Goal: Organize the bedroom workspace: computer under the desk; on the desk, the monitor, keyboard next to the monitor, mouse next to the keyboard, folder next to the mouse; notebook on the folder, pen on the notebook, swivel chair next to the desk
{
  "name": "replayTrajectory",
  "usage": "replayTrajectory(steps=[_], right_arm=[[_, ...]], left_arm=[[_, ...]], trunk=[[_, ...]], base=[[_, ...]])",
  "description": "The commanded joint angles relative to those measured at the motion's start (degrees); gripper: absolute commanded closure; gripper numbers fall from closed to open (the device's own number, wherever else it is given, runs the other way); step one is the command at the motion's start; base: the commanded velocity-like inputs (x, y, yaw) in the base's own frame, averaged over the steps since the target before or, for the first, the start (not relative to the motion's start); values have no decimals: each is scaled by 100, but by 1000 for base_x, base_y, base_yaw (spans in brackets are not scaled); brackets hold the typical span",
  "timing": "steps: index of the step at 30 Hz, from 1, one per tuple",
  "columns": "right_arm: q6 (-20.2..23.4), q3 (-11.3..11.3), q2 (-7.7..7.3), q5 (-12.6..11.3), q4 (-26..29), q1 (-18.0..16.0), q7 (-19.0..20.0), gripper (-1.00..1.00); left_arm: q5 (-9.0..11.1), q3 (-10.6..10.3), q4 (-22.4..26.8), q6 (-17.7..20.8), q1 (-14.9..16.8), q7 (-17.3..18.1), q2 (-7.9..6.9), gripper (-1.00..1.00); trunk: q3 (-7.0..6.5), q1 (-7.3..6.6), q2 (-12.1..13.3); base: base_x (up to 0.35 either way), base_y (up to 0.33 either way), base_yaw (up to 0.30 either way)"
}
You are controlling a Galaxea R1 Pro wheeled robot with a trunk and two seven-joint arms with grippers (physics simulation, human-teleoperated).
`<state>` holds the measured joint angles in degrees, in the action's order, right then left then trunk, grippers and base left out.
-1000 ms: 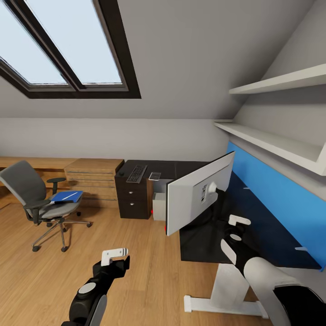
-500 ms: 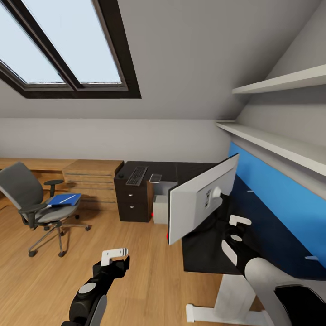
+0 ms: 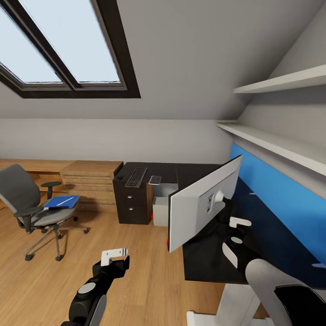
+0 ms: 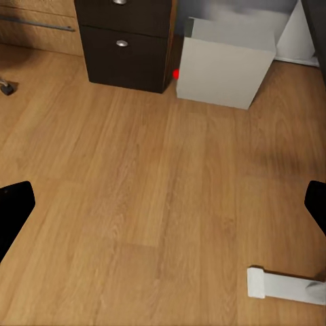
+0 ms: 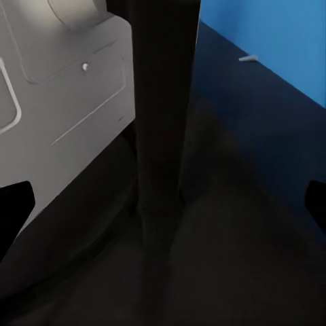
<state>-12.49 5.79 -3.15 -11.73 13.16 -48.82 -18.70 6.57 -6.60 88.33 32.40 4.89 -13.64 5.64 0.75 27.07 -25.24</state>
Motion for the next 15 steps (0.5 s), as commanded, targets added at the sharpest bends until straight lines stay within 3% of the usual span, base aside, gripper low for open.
replayTrajectory(steps=[1, 11, 15], right_arm=[[-22, 48, -5, -57, -6, -4, -19, -100], [-17, 46, -71, -56, -23, -4, -13, -100], [-17, 45, -77, -57, -24, -4, -11, -100]], left_arm=[[61, -4, 7, 20, 4, -51, -1, -100], [91, 205, 194, 20, 4, -44, 12, -100], [95, 235, 259, 16, 4, -43, 15, -100]], trunk=[[8, 3, -9], [8, 3, -9], [80, 91, -169]], base=[[14, 0, 0], [4, 0, 0], [0, 0, 0]])
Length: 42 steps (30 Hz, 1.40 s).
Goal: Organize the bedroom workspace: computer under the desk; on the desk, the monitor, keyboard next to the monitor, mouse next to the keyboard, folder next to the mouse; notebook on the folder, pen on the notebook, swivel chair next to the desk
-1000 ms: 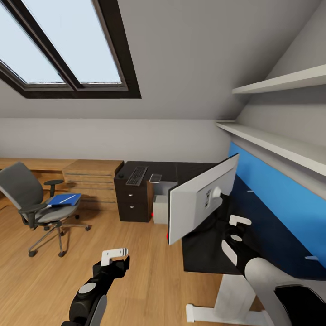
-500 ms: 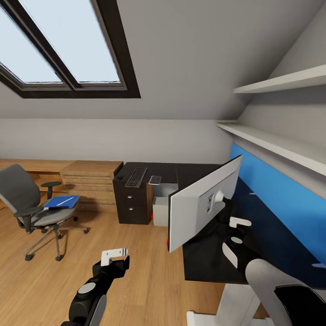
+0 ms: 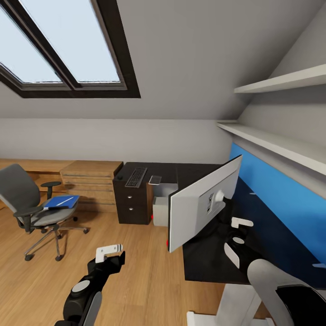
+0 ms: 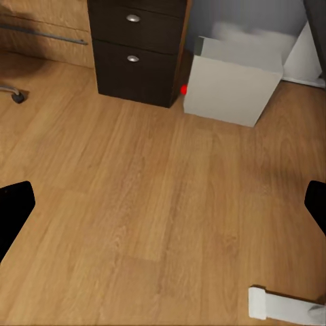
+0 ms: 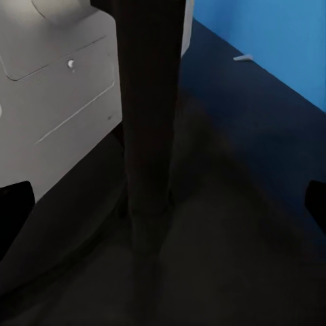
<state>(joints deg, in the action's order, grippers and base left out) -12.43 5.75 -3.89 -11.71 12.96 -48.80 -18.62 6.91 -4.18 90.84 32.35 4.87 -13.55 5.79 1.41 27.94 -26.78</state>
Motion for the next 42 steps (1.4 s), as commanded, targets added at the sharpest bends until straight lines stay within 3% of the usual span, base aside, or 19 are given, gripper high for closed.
replayTrajectory(steps=[1, 33, 42], right_arm=[[-23, 49, -4, -59, -4, -6, -19, -100], [-23, 53, -33, -53, -4, -6, -20, -100], [-27, 52, -39, -52, 3, -6, -23, -100]], left_arm=[[62, -4, 13, 20, 5, -51, 0, -100], [56, 5, 56, 11, 5, -59, 1, -100], [44, -1, 28, 30, 5, -53, -2, -100]], trunk=[[32, 26, -55], [606, 729, -1338], [606, 729, -1338]], base=[[0, 0, 0], [0, 0, 0], [0, 0, 0]])
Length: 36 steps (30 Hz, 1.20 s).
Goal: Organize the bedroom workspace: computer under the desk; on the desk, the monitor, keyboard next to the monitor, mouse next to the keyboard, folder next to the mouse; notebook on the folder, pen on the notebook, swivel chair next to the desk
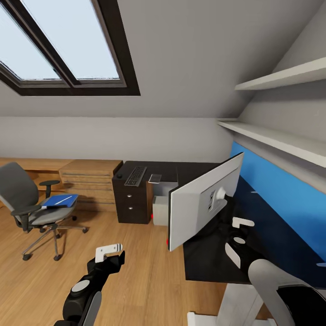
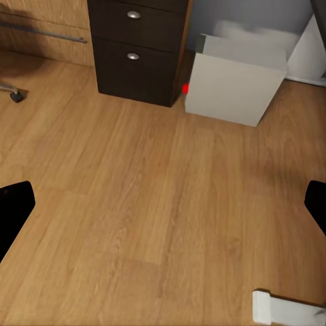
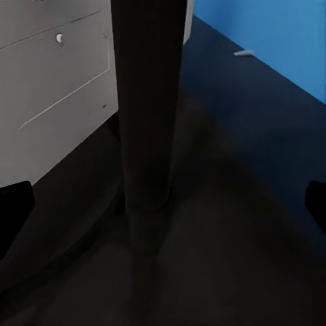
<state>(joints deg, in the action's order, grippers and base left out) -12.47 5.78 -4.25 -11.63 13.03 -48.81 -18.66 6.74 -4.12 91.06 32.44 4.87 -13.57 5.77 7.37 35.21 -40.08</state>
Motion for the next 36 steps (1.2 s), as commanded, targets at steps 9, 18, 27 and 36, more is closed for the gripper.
replayTrajectory(steps=[9, 18, 27, 36], right_arm=[[-27, 53, -5, -58, -3, -6, -22, -100], [-27, 50, -6, -58, -2, -6, -20, -100], [-27, 48, -6, -58, -2, -6, -23, -100], [-27, 49, -6, -58, -2, -6, -23, -100]], left_arm=[[63, -3, -19, 33, 5, -49, -12, -100], [64, -5, -26, 34, 5, -49, -13, -100], [63, -9, -27, 34, 5, -49, -7, -100], [59, -10, -60, 34, 5, -49, -7, -100]], trunk=[[10, 2, -8], [10, 2, -8], [10, 2, -8], [10, 2, -8]], base=[[118, 0, 0], [61, 0, 0], [82, 0, 0], [7, -11, 0]])
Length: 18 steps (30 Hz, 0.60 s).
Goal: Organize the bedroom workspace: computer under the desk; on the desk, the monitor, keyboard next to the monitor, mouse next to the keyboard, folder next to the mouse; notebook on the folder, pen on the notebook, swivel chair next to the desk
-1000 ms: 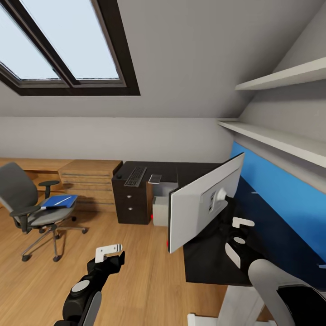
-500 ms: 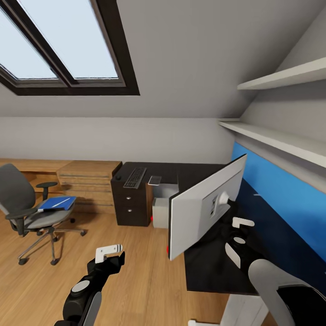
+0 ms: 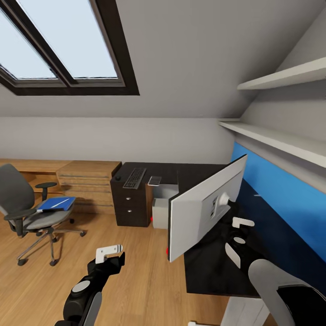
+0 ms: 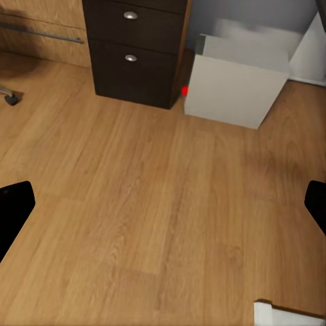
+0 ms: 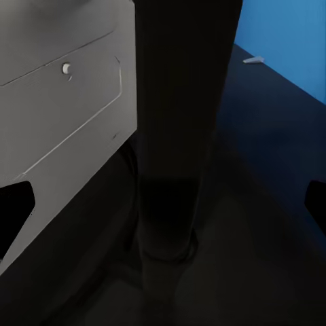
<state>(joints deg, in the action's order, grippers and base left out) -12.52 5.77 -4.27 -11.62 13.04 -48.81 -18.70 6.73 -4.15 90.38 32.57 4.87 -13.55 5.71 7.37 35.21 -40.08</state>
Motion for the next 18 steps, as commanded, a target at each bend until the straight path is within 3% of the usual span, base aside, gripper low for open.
replayTrajectory(steps=[1, 18], right_arm=[[-22, 49, -3, -60, -4, -6, -18, -100], [-22, 54, -45, -60, -4, -6, -17, -100]], left_arm=[[60, -7, 5, 22, 5, -51, 0, -100], [52, -7, -3, 22, 5, -51, 0, -100]], trunk=[[10, 2, -8], [10, 2, -8]], base=[[2, -89, 0], [13, -104, 0]])
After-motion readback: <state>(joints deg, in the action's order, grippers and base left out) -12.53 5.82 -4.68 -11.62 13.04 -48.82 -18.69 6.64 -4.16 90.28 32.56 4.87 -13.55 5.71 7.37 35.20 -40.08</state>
